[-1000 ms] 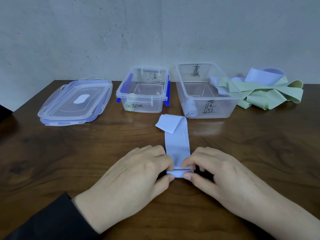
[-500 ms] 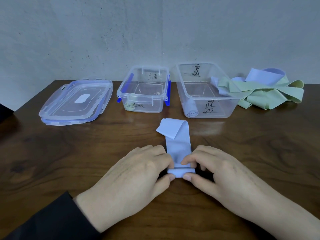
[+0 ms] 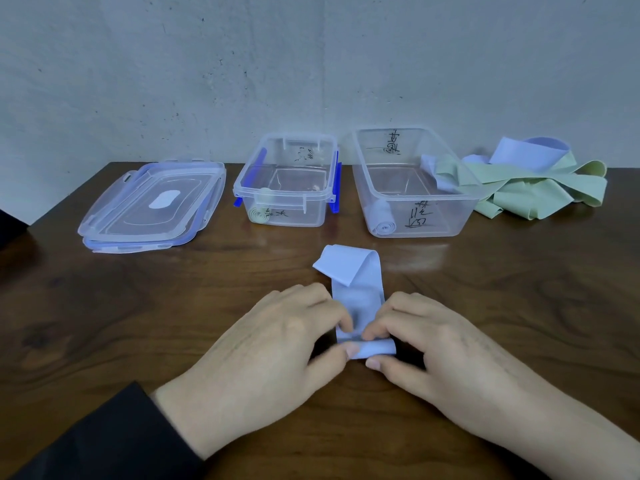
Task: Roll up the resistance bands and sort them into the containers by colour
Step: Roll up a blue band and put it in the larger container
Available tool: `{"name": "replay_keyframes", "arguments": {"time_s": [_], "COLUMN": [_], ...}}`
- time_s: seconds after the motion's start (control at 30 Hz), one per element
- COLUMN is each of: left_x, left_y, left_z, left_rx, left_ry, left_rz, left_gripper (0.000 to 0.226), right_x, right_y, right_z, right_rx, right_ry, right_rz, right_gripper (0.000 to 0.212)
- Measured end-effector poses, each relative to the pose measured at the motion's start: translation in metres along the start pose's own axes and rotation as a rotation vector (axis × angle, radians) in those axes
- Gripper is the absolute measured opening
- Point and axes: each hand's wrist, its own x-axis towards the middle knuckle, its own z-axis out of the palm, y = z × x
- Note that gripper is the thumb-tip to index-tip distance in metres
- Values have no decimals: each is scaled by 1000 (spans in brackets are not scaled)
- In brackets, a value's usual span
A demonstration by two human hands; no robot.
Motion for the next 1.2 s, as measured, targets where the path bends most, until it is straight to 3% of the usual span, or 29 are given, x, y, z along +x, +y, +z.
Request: {"name": "replay_keyframes", "arguments": {"time_s": [0.17,0.4,0.5,0.6,0.77,0.93,1.2], "left_x": [16,53,53,51,53,54,63], "left_y": [-18,-27,-25,-34,-34,-28,-33], "left_z": [6,18,15,20,25,28,27], "left_rx": [-67,-158,-187,-87,61,134,129], "left_ry": [150,60,178,93,-59,-44,-13], "left_rz": [-48,-27,-70,-5,-35,-122,-201], "left_gripper": [20,60,47,30,46,55,63], "right_x": [-1,-1,-2,-2,-2,-1,-1], "right_y": [-1,-2,-2,-2,-3,-6,-9], "right_z": [-1,-2,-3,-3,-3,-3,5], "right_rx": [12,17,16,16,-4,3,-196], "right_ry": [5,1,-11,-36,-78,-75,35], "right_rz": [1,-12,-23,-43,-78,-72,-81], "right_gripper": [19,13,16,18,22,17,33]}}
